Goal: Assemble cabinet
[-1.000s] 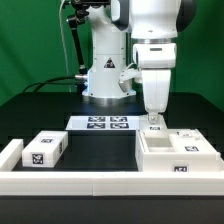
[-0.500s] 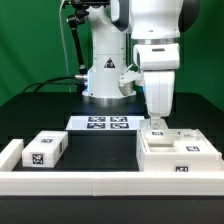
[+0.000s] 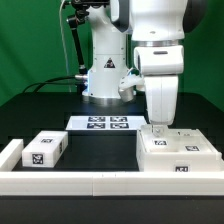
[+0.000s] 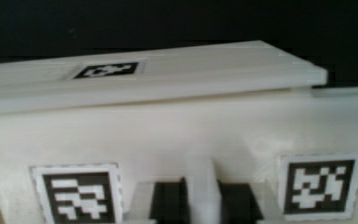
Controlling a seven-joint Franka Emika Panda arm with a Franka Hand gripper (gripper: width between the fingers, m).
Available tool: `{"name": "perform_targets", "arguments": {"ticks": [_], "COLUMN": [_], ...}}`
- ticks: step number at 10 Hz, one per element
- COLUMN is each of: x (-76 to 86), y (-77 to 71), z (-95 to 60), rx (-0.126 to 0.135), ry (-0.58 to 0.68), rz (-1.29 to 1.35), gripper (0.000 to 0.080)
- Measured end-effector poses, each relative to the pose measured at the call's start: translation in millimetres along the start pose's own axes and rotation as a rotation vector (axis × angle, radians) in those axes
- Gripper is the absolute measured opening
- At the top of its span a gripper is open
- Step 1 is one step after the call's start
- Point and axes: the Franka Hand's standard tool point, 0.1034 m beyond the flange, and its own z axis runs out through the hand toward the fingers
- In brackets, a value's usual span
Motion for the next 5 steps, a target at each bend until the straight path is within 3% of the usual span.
{"name": "perform_targets", "arguments": {"ticks": [5], "x": [0.8], "y": [14.5], "z": [-0.7], "rx": [0.004], "ry": [0.002], "rz": [-0.032], "gripper": [0.0068]}}
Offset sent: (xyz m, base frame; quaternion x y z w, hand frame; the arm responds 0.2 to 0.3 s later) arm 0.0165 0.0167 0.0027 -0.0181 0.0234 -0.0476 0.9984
